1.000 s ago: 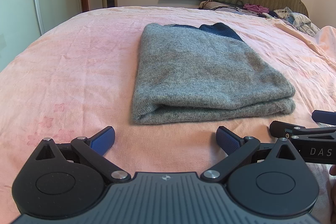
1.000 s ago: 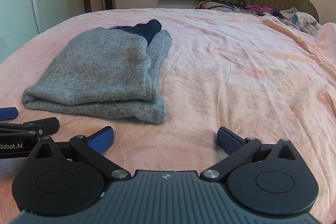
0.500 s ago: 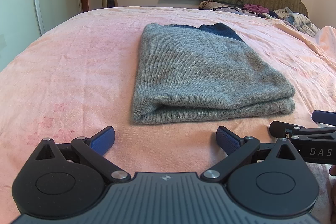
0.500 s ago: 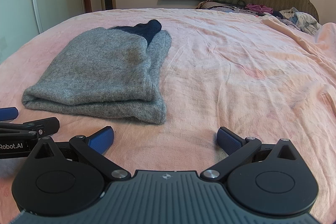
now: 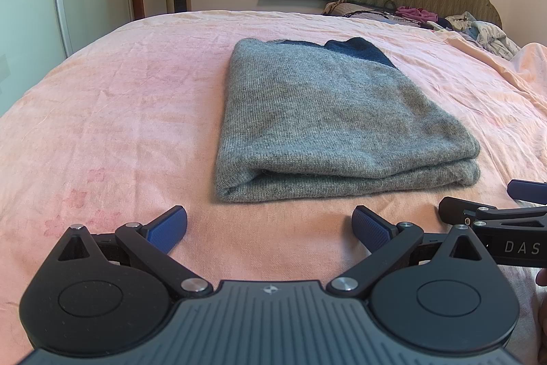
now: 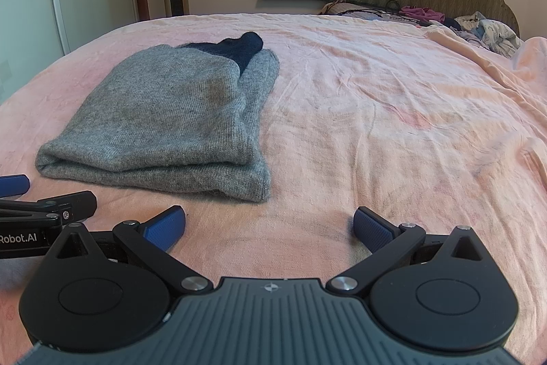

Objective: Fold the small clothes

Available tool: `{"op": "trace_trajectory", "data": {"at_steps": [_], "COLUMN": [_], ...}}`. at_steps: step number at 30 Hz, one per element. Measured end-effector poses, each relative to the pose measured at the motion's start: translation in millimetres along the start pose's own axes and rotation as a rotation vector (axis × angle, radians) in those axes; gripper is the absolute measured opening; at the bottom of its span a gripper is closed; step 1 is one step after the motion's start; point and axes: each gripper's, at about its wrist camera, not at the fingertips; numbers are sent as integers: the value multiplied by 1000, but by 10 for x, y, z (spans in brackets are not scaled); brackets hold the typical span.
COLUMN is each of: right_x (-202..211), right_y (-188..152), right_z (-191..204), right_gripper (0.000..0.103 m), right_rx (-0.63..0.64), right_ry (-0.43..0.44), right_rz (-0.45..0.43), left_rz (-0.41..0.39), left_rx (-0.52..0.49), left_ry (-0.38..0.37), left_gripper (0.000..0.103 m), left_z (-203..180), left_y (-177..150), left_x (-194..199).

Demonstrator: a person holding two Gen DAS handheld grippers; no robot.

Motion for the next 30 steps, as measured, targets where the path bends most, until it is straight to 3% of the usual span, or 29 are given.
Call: {"op": "trace_trajectory", "data": {"at_steps": [30], "right_x": [-2], "right_y": [-1], "right_z": [7], "right_gripper": [103], "right_rx": [-1], "right_ry": [0], "right_rz": [-1], "left_rz": [39], "left_rx": [-21], "left_ry": [19], "left_gripper": [103], "left_z": [-21], "left_y": [54], "left_x": [-23]}}
Point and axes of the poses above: each gripper's, at about its wrist camera, not at the fingertips, and x roughly against the way its jaws point, z to its left, y to its top, and after that the axes turned 15 degrees about y, right-handed
